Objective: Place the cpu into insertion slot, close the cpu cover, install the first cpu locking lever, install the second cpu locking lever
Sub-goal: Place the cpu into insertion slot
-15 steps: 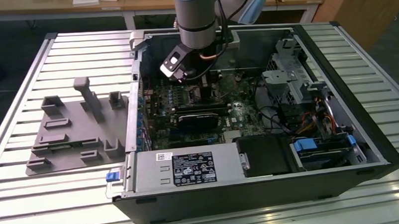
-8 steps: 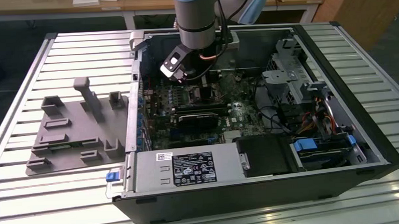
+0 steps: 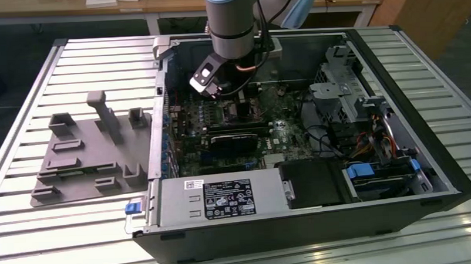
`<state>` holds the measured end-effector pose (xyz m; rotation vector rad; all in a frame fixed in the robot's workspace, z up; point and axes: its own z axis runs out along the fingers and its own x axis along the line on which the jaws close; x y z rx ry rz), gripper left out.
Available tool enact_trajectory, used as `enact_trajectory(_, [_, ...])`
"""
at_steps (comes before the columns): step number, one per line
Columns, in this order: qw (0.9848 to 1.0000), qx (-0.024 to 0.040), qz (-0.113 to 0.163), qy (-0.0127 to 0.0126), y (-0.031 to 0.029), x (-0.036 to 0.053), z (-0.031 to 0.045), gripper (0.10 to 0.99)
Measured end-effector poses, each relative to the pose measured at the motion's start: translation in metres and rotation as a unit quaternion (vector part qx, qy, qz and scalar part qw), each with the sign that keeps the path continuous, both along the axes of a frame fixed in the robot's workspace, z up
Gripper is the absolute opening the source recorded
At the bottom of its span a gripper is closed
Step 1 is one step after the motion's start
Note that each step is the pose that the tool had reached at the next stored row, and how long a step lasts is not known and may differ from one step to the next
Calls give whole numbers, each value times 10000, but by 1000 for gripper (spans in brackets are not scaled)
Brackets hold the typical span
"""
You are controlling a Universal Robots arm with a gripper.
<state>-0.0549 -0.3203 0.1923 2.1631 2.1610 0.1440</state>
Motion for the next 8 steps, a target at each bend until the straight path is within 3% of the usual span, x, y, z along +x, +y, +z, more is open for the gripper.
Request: enact_trajectory(8, [10000,0,-8,0,0,-1,-18,537])
